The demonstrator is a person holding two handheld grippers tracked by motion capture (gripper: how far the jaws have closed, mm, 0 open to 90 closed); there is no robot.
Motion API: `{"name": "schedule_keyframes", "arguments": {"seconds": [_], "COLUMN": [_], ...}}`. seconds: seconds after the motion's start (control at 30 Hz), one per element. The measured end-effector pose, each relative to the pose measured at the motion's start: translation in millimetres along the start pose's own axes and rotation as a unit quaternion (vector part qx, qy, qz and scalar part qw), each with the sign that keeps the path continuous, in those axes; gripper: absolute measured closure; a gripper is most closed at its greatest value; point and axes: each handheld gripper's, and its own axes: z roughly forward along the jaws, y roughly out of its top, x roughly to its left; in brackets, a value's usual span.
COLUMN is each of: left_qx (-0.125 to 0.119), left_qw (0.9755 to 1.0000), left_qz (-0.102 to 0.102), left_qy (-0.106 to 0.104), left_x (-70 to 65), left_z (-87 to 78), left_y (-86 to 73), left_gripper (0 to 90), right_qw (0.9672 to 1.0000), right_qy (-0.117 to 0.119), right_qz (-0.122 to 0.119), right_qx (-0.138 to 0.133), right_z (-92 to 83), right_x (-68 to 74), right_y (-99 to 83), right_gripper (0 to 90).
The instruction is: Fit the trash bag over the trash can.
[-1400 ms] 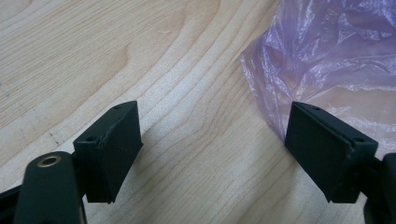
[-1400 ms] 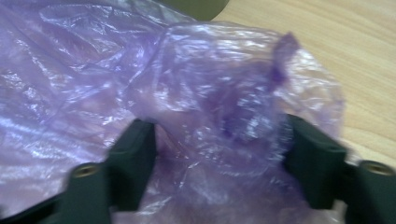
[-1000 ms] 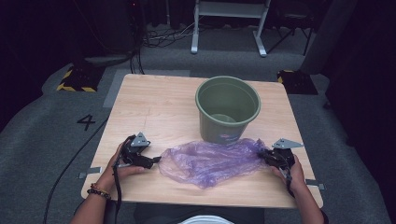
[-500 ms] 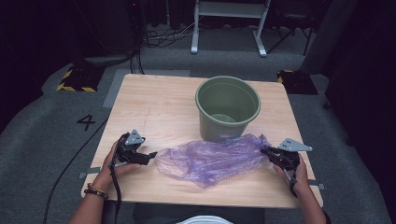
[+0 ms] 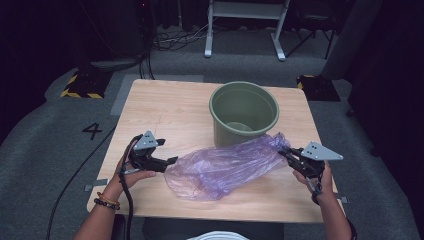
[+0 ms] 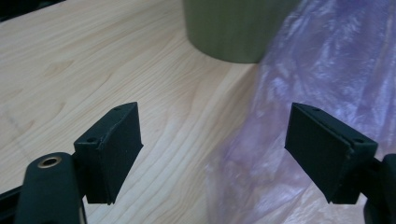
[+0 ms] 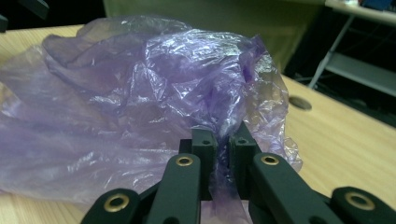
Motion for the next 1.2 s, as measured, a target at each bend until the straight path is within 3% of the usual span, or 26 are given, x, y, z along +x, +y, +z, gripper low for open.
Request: {"name": "schedule_keyframes", "arguments": {"seconds": [0.27,0.5,0.57,0.8,1.0,1.13,1.2], "left_qx": [-0.011,-0.011,-0.007,-0.004,-0.002,0.002,0.005], "left_qw": [0.9981,0.9927,0.9915,0.9914,0.9909,0.9914,0.9912], "left_qz": [0.044,0.090,0.102,0.103,0.106,0.108,0.111], "left_qy": [-0.043,-0.080,-0.080,-0.081,-0.082,-0.074,-0.072], "left_x": [-31.5,-58.5,-63.4,-67.1,-68.8,-67.7,-65.3], "left_z": [13.1,27.1,32.9,49.4,56.5,59.1,60.1], "left_y": [35.4,58.7,62.7,74.4,78.7,78.6,77.8], "left_gripper": [17.6,17.0,17.0,16.0,16.7,21.7,30.8], "right_qw": [0.9993,0.9974,0.9967,0.9914,0.9860,0.9829,0.9825], "right_qy": [0.010,0.016,0.017,0.029,0.047,0.055,0.054], "right_qz": [-0.029,-0.054,-0.061,-0.108,-0.133,-0.144,-0.146], "right_qx": [-0.022,-0.045,-0.051,-0.068,-0.089,-0.101,-0.103], "right_z": [-4.4,-11.3,-11.4,-7.6,-8.1,-7.5,-5.8], "right_x": [11.7,21.6,24.5,35.9,44.4,48.6,47.6], "right_y": [27.6,48.3,52.9,70.8,90.5,103.0,108.0], "right_gripper": [85.1,85.0,85.0,85.1,85.1,85.1,85.1]}}
